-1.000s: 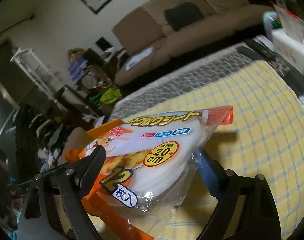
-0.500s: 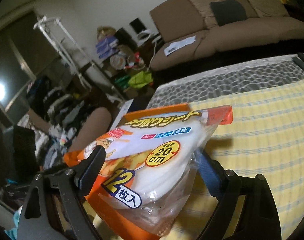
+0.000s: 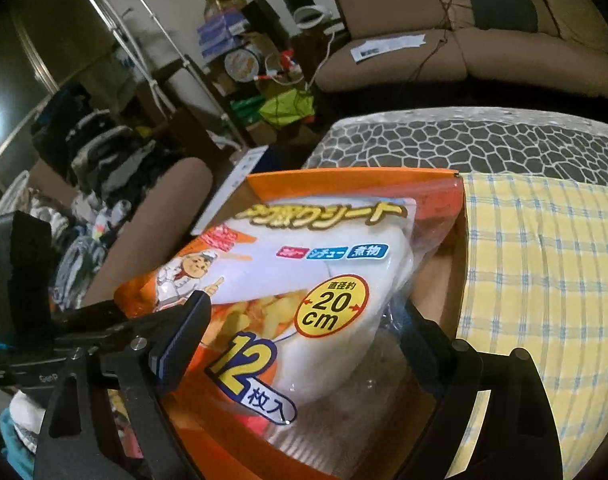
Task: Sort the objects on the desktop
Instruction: 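Carry the packet over the box and lower it on top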
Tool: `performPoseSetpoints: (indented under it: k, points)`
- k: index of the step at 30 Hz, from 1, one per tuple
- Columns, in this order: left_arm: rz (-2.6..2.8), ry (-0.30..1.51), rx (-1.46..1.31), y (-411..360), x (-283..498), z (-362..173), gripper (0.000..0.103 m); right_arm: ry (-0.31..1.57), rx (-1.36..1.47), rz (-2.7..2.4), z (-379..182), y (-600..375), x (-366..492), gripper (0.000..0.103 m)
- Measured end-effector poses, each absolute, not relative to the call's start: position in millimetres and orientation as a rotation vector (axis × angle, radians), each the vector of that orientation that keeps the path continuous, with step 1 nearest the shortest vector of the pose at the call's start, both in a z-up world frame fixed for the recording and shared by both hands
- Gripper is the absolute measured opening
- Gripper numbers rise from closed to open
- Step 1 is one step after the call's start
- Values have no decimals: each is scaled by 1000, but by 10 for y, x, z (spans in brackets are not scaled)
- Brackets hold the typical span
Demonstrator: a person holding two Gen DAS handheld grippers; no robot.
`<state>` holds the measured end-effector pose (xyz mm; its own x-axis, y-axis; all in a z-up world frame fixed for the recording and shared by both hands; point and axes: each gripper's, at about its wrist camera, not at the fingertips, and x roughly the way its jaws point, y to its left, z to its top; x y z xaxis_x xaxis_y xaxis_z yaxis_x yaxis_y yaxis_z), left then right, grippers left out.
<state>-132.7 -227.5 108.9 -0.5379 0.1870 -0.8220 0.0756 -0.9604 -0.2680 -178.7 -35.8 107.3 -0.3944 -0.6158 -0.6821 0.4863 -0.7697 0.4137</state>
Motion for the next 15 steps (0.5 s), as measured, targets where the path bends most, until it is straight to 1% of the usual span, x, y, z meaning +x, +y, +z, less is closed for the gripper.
performPoseSetpoints:
  k: [3, 7, 11, 14, 15]
  points:
    - [2691, -378, -1507, -2257, -1362, 1029, 61, -161, 1196, -2146, 1002, -443, -1845, 91]
    - [2722, -309, -1536, -2263, -1355, 996, 61, -59, 1254, -2141, 933, -587, -1847, 91]
    - [2739, -239, -1565, -2227, -1315, 983, 64, -53, 1297, -2138, 890, -568, -1840, 91]
    - [2712, -238, -1603, -2233, -1275, 983, 64, -61, 1301, -2163, 922, -481, -1792, 91]
    - [2705, -251, -1597, -2236, -1239, 1016, 67, -64, 1301, -2167, 935, -456, -1781, 91]
